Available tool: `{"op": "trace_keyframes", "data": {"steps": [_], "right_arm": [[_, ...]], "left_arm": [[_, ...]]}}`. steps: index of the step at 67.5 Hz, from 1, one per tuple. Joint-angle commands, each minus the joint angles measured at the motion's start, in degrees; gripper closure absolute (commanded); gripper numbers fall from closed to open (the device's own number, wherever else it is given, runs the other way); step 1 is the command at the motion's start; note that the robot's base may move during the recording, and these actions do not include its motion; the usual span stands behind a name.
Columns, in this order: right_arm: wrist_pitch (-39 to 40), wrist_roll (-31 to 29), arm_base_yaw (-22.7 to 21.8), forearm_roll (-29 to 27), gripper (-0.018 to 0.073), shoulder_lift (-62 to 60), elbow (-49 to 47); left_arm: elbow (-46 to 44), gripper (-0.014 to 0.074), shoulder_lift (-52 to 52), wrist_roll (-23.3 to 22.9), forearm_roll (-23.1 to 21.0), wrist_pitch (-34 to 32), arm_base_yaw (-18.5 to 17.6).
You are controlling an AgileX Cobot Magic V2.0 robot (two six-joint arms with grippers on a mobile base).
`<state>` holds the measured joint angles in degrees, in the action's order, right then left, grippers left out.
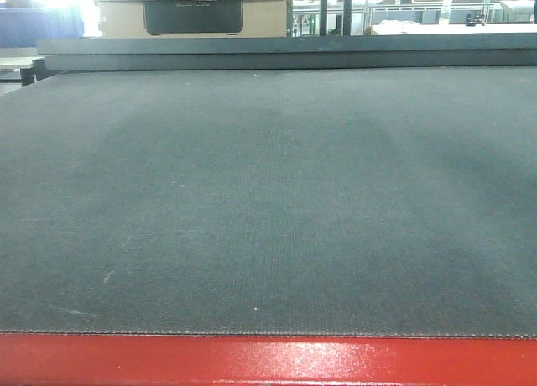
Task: Fetch blue bin and place on conveyor start
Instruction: 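Lower the teal bin onto the near end of the conveyor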
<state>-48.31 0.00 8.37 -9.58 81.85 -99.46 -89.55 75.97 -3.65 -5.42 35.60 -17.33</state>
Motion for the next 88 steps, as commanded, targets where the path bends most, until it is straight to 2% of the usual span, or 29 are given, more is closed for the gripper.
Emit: {"op": "trace_keyframes", "data": {"steps": [1, 8, 15, 28, 45, 57, 75, 82, 88], "right_arm": [[2.9, -0.9, -0.2, 0.8, 0.0711, -0.8, -0.4], [4.2, -0.9, -0.2, 0.8, 0.0711, -0.8, -0.4], [2.1, -0.9, -0.2, 0.8, 0.0711, -0.8, -0.4], [-4.9, -0.9, -0.2, 0.8, 0.0711, 2.2, -0.4], [-7.4, -0.9, -0.2, 0.8, 0.0711, 10.8, -0.4], [-7.4, -0.9, -0.2, 0.8, 0.0711, 17.2, -0.4], [-6.3, -0.9, -0.2, 0.8, 0.0708, 26.0, -0.4], [-6.5, -0.9, -0.2, 0.8, 0.0641, 28.0, -0.4], [-6.6, -0.9, -0.2, 0.8, 0.0496, 28.4, -0.4]], "left_arm": [[-0.4, 0.0708, -0.7, 0.0, -0.3, -2.1, -0.1], [-0.4, 0.0708, -0.7, 0.0, -0.3, -2.1, -0.1], [-0.4, 0.0708, -0.7, 0.0, -0.3, -1.2, -0.1], [-0.4, 0.0708, 1.7, 0.0, -0.1, 6.8, -0.1], [-0.4, 0.0708, 11.7, 0.0, 2.6, 14.1, -0.1], [-0.4, 0.0708, 18.8, 0.0, 3.6, 14.1, 0.0], [-0.4, 0.0708, 26.8, 0.0, 4.5, 10.3, 0.0], [-0.4, 0.0699, 28.0, 0.0, 4.5, 9.8, 0.0], [-0.4, 0.0607, 28.4, 0.0, 4.7, 9.8, 0.0]]}}
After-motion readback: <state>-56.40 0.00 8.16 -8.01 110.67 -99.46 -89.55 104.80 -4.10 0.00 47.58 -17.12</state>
